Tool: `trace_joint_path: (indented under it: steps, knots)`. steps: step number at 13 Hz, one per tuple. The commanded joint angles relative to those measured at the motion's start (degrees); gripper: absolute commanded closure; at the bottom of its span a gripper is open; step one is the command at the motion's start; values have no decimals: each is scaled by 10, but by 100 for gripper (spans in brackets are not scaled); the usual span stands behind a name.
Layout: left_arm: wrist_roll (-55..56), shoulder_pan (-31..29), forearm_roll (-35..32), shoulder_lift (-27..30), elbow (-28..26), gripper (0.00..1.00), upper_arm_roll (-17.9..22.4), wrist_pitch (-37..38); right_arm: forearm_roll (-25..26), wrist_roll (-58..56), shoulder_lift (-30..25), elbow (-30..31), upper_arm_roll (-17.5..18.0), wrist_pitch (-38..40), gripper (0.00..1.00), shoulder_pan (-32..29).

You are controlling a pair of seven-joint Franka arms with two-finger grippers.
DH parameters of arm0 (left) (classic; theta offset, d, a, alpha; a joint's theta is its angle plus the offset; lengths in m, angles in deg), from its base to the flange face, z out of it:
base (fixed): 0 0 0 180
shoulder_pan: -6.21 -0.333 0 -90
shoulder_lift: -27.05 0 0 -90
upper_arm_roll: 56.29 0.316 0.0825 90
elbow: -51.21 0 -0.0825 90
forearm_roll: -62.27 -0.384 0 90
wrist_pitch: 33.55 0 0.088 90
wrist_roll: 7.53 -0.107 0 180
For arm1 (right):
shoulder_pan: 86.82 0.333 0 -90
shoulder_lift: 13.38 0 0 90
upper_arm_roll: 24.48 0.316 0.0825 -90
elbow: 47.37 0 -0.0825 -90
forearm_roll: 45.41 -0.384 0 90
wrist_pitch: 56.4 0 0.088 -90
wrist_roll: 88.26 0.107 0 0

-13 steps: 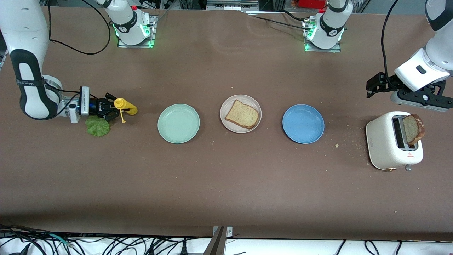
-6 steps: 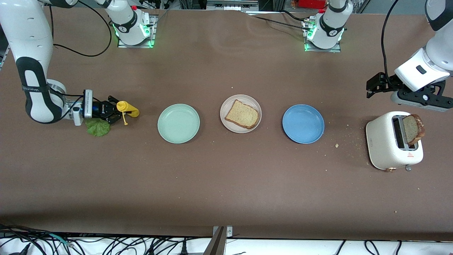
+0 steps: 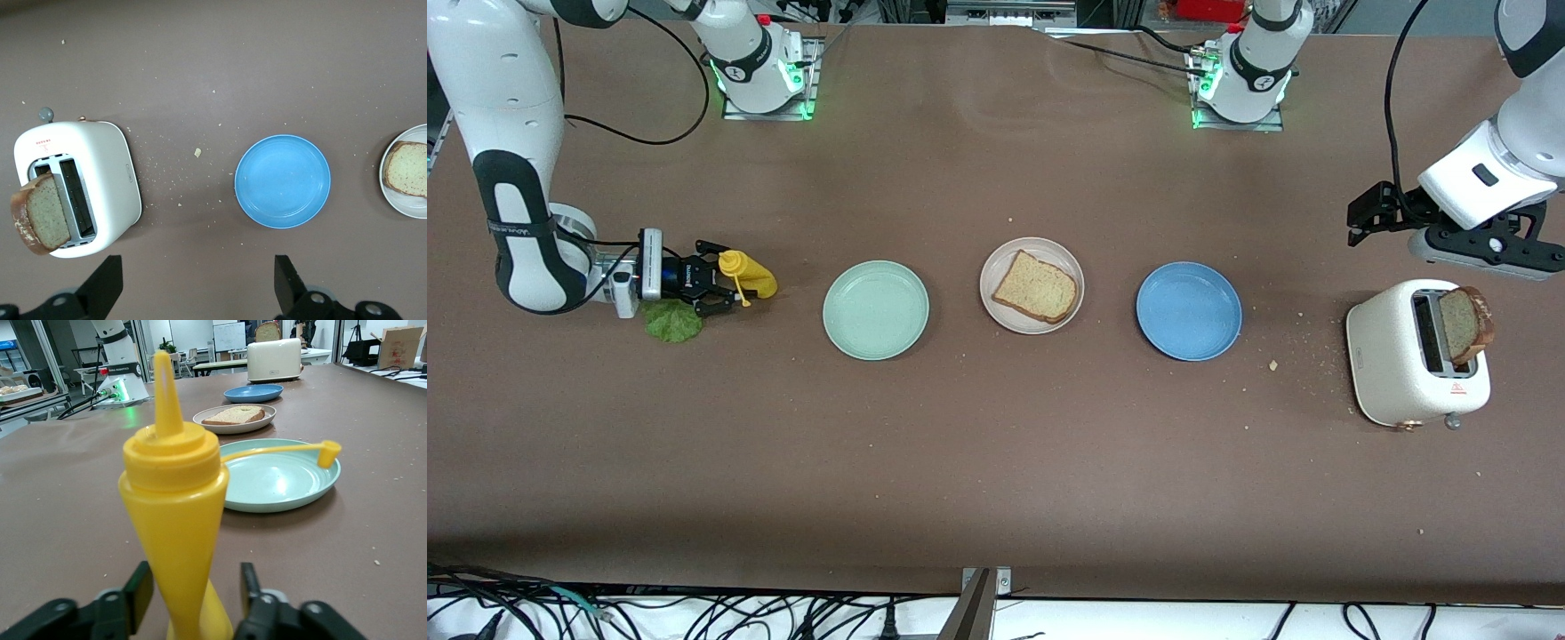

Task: Make sandwich in beige plate with both arms
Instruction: 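Lower the mustard bottle upright onto the table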

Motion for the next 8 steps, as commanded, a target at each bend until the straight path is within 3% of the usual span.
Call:
trace_joint_path:
  steps: [1,3,8]
  knots:
    - [3,-1,9,3,0,0,1,6,-7,42,-1,-13,4,11,10,-11]
    - [3,-1,9,3,0,0,1,6,5,107,-2,-47,-11,22,4,-9]
    - [3,-2,9,3,0,0,1,6,118,356,-26,-186,-33,59,3,-8]
